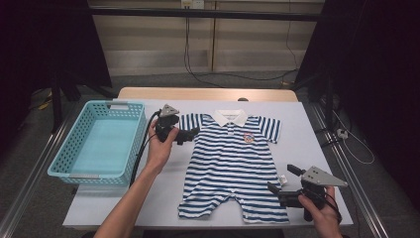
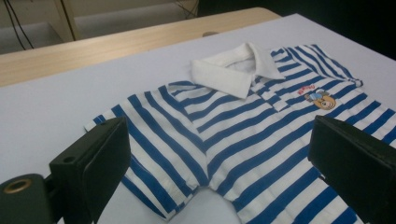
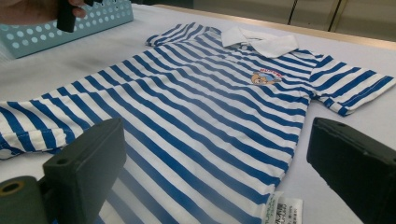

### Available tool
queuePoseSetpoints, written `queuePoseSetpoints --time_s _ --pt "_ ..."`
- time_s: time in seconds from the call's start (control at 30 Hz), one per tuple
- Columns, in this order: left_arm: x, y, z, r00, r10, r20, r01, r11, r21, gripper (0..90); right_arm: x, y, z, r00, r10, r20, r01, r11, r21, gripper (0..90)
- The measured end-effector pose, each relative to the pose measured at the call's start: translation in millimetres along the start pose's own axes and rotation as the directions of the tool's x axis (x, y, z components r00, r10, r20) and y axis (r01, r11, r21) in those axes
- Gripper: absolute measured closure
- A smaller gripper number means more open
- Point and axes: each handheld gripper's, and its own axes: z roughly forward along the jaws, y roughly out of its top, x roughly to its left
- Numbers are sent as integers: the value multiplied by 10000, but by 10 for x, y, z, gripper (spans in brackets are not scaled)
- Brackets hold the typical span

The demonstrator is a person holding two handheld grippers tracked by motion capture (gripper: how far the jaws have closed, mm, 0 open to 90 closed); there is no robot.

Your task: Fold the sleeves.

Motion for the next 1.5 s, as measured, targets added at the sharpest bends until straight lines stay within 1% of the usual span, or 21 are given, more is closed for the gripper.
queuePoseSetpoints --time_s 0.03,0.13,0.2,0.23,0.27,0.3,0.4,0.5,0.53,0.6,0.67,0.7,0.83,1.07,1.1,1.17,1.27,1.33,1.4,1.43,1.5 --pt "54 -2 8 9997 257 -40 -256 9994 230 60 1 0 1 10000 -34 2 34 10000 -20 42" --pt "84 18 96 9996 16 -274 -10 9998 190 60 -1 -2 1 10000 -38 -21 38 10000 -17 41" --pt "134 53 84 9983 583 -50 -581 9979 302 60 -4 -3 0 10000 -50 -14 50 10000 -5 41" --pt "126 66 107 9999 77 140 -73 9997 -248 58 -3 -4 -1 10000 -42 -13 42 10000 1 41" --pt "175 97 90 9988 486 79 -487 9986 189 52 -1 -4 -2 10000 -30 -19 30 10000 11 41" --pt "184 108 114 9995 321 -49 -320 9994 165 48 1 -4 -3 10000 -32 -20 32 10000 10 41" --pt "249 110 157 9964 620 -585 -588 9968 546 49 5 -9 -1 10000 -88 -19 88 9999 84 40" --pt "345 72 190 9969 282 -733 -231 9973 697 48 5 -11 -2 10000 -90 -28 90 9999 90 39" --pt "342 53 224 9968 -111 -795 146 9990 434 49 3 -12 0 10000 -84 -15 84 9999 102 40" --pt "396 53 215 9967 295 -755 -228 9958 887 45 0 -14 1 10000 -76 -24 76 9999 110 39" --pt "366 45 271 9959 -300 -848 351 9977 587 48 1 -15 1 10000 -82 -53 83 9999 112 39" --pt "406 57 261 9956 287 -888 -179 9926 1200 57 1 -15 3 10000 -67 -43 68 9999 127 39" --pt "426 37 321 9932 -82 -1165 241 9904 1359 70 7 -17 8 9999 -151 -76 152 9997 191 39" --pt "461 -27 433 9897 411 -1370 -142 9814 1916 239 -1 -27 8 9999 -135 -63 137 9994 307 37" --pt "484 -43 455 9903 52 -1392 195 9843 1752 267 -4 -29 8 9999 -142 -57 144 9994 303 37" --pt "558 -60 465 9902 325 -1362 0 9726 2324 325 -3 -32 6 9999 -119 -76 121 9994 330 36" --pt "608 -92 489 9925 105 -1218 176 9736 2276 411 7 -32 6 9999 -137 -96 140 9994 329 36" --pt "596 -109 508 9915 354 -1254 -42 9706 2408 476 4 -34 10 9999 -156 -73 158 9993 348 36" --pt "549 -114 534 9884 298 -1487 35 9759 2184 485 -2 -35 13 9998 -167 -86 170 9992 356 36" --pt "558 -106 525 9881 579 -1423 -220 9699 2424 499 -1 -35 13 9998 -157 -86 160 9992 355 36" --pt "558 -107 525 9886 560 -1399 -206 9699 2427 553 5 -35 10 9999 -135 -102 139 9993 354 33"
